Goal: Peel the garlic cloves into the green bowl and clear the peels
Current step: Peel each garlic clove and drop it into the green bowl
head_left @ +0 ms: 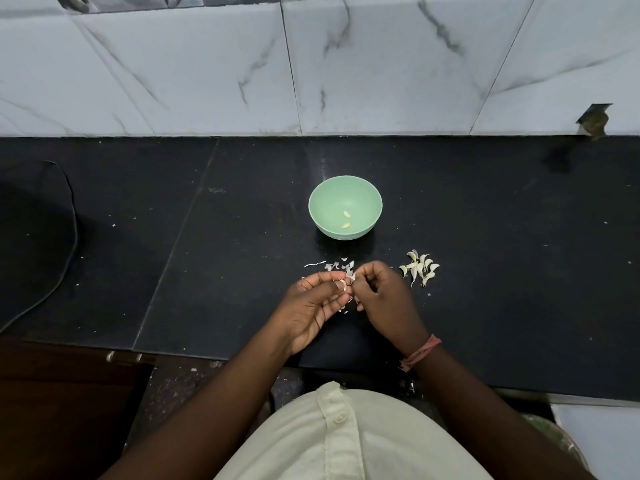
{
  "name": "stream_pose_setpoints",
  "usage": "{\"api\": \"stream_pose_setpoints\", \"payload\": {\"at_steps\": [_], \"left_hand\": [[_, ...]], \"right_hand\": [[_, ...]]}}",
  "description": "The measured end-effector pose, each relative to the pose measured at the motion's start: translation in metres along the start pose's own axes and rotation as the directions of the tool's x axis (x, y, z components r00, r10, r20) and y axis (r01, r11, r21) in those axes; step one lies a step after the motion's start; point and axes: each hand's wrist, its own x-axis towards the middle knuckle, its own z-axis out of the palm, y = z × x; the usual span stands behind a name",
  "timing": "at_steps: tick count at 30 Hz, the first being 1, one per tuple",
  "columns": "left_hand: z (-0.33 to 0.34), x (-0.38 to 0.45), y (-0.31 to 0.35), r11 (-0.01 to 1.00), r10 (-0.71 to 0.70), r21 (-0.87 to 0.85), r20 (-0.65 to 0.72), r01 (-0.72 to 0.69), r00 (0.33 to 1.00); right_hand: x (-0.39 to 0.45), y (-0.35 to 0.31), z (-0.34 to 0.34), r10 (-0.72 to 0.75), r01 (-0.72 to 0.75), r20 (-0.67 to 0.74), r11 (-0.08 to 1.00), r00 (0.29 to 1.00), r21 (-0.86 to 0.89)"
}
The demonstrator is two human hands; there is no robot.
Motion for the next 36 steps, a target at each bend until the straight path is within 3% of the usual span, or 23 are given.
{"api": "stream_pose_setpoints", "payload": {"at_steps": [6,12,19,28,32,36], "left_hand": [[-0.006,0.000,-0.001,0.998,0.012,-0.066,-0.025,-0.013,1.000],[-0.009,0.001,-0.005,0.994,0.037,-0.102,-0.057,-0.043,0.998],[-0.007,0.005,-0.011,0.997,0.062,-0.047,-0.127,-0.068,0.990],[0.006,-0.001,-0.027,0.992,0.106,-0.047,-0.225,-0.119,0.969],[0.019,-0.003,-0.039,0.984,0.122,-0.091,-0.272,-0.151,0.955],[0.027,-0.006,-0.045,0.973,0.152,-0.119,-0.305,-0.196,0.940]], "right_hand": [[0.001,0.005,0.000,0.047,-0.048,-0.088,0.999,0.995,-0.008],[-0.002,0.004,-0.003,-0.074,0.031,-0.154,0.965,0.985,-0.261],[-0.002,0.011,0.004,-0.015,0.012,-0.016,0.990,1.000,-0.138],[-0.010,0.001,-0.013,-0.064,0.052,-0.052,0.976,0.997,-0.209],[-0.008,0.004,-0.020,-0.037,0.042,0.025,0.962,0.999,-0.268],[-0.012,0.011,-0.021,-0.109,0.123,0.065,0.955,0.992,-0.272]]}}
